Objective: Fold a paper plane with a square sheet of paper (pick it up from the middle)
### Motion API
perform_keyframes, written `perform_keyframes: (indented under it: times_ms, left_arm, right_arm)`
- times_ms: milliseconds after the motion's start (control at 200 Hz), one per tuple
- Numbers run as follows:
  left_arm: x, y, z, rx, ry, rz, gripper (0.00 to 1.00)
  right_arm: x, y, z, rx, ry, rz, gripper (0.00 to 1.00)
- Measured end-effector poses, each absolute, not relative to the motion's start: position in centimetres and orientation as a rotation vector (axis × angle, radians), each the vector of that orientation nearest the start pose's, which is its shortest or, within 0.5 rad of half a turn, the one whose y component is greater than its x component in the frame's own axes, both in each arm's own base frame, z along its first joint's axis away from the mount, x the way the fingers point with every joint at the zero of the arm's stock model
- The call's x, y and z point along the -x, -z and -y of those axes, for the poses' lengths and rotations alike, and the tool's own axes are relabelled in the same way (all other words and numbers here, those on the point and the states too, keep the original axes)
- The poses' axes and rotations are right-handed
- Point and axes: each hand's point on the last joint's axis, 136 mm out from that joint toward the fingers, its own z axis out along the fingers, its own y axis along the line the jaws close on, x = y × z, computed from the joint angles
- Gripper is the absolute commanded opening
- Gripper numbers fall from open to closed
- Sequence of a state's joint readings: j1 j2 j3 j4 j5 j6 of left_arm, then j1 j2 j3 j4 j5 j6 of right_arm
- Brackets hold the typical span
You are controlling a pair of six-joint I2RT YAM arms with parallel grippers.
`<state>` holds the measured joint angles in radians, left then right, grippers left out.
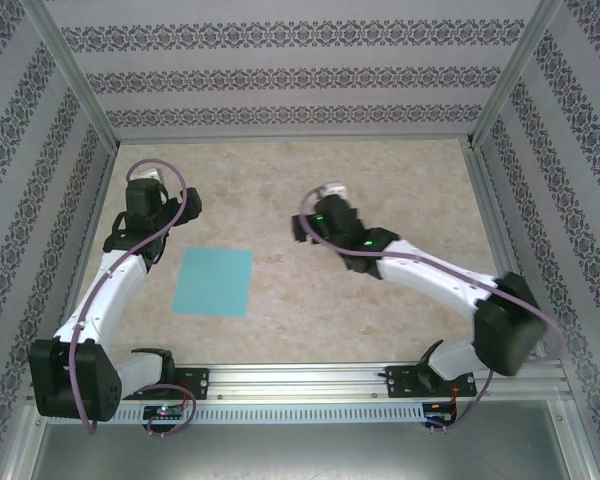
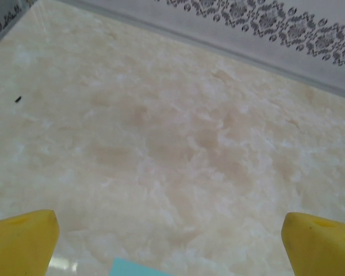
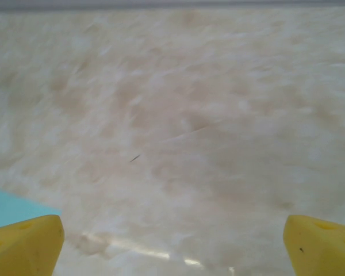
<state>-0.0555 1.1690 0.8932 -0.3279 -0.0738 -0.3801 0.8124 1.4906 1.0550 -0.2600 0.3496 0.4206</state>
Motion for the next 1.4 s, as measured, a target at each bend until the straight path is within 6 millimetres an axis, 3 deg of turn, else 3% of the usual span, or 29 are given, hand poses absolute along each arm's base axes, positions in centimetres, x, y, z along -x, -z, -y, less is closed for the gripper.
perform_keyframes:
  times_ms: [140,290,415,639,909,1034,1189,1404]
  left_arm:
    - [-35.9,-20.8,0.6,0.429,0.164,-2.188,1.0]
    - [-34.8,-20.5,0.1,0.473,0.152,-2.23,1.0]
    - [-33.9,-20.1,-1.1,0.526,0.109,-2.248,1.0]
    - [-33.3,-21.0,-1.9,0.551,0.073,-2.214,1.0]
    - [-33.2,-21.0,-2.1,0.558,0.057,-2.212,1.0]
    - [-33.3,-20.8,-2.1,0.558,0.055,-2.218,1.0]
    - [-33.4,-20.5,-2.1,0.567,0.057,-2.227,1.0]
    - [-33.4,-20.3,-1.7,0.568,0.087,-2.234,1.0]
  right_arm:
    - [-31.4,-14.4,-35.9,0.495,-0.24,-2.272,0.98]
    - [-29.1,-10.8,-41.8,0.7,-0.16,-2.294,0.98]
    - [-27.9,-8.1,-44.0,0.819,-0.096,-2.318,0.98]
    - [-28.1,-4.7,-45.4,0.931,0.001,-2.361,0.98]
    - [-27.7,-2.5,-44.0,1.08,0.059,-2.381,0.98]
    - [-28.8,-2.4,-41.6,1.094,0.073,-2.394,0.98]
    - [-31.5,-2.3,-36.2,1.038,0.128,-2.441,0.98]
    - [-35.8,-2.5,-25.9,0.789,0.232,-2.576,0.98]
